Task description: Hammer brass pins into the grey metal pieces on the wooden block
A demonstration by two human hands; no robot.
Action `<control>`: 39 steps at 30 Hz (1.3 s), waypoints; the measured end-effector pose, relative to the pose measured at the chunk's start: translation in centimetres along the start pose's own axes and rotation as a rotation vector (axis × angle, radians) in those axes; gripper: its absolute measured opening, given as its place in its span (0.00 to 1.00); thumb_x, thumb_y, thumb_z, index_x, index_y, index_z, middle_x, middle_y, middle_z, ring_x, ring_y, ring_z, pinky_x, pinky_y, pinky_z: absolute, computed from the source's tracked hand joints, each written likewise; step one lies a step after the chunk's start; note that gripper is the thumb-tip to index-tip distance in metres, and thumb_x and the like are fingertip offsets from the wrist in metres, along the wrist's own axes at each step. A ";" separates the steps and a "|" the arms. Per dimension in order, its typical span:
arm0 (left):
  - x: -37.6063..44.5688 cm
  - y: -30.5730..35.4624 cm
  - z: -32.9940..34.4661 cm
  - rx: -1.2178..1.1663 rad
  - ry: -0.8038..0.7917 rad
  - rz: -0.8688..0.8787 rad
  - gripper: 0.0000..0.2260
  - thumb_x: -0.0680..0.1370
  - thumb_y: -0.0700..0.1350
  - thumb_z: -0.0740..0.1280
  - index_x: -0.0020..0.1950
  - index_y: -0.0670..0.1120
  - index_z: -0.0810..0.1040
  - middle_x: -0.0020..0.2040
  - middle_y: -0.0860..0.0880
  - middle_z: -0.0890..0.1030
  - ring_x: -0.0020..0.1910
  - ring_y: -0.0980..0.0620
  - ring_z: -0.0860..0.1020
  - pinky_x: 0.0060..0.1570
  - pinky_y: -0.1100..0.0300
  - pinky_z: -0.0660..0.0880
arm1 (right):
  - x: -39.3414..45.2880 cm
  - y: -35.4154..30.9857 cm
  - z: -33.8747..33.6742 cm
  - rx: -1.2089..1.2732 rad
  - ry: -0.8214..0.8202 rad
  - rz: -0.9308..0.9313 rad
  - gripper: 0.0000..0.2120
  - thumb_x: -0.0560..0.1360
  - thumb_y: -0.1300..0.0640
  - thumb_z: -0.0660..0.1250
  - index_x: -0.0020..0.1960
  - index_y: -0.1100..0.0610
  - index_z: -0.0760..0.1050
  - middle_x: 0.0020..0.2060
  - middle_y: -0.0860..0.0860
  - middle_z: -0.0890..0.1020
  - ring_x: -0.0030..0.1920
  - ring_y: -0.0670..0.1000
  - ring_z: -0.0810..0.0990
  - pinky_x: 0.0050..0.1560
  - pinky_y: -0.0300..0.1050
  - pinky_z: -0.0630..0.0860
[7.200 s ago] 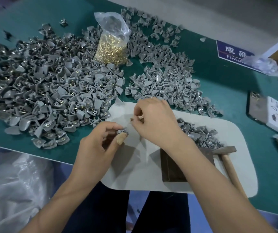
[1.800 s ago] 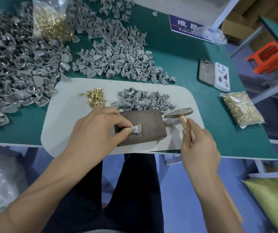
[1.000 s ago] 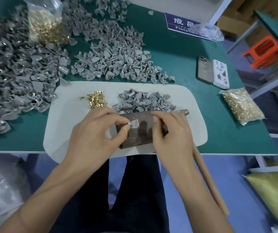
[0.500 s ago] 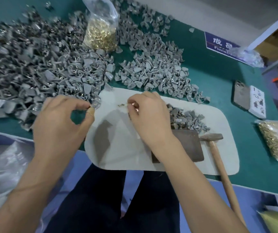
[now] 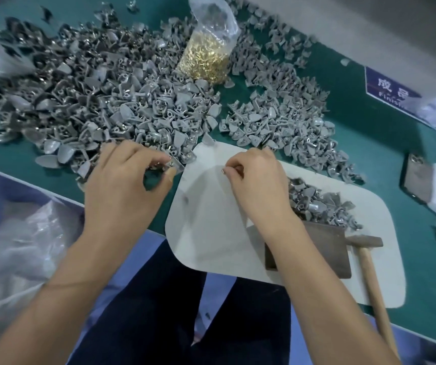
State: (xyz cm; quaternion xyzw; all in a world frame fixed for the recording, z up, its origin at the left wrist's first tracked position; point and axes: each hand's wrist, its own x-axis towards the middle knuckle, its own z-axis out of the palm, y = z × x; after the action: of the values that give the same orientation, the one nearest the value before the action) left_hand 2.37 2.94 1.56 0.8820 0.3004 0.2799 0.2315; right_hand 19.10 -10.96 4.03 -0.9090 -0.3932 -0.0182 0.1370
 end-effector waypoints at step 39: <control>2.0 12.4 7.9 -0.051 -0.547 0.366 0.07 0.74 0.40 0.73 0.49 0.50 0.87 0.42 0.51 0.77 0.41 0.48 0.78 0.45 0.50 0.77 | -13.2 11.0 -6.3 0.859 0.348 0.462 0.06 0.79 0.59 0.71 0.49 0.49 0.84 0.39 0.39 0.85 0.42 0.41 0.82 0.47 0.31 0.75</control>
State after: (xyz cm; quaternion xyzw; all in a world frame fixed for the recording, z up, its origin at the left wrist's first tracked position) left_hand 13.70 -6.44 3.60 0.9577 0.0564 0.0772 0.2715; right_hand 18.42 -29.15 5.60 -0.8174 -0.1255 0.0249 0.5617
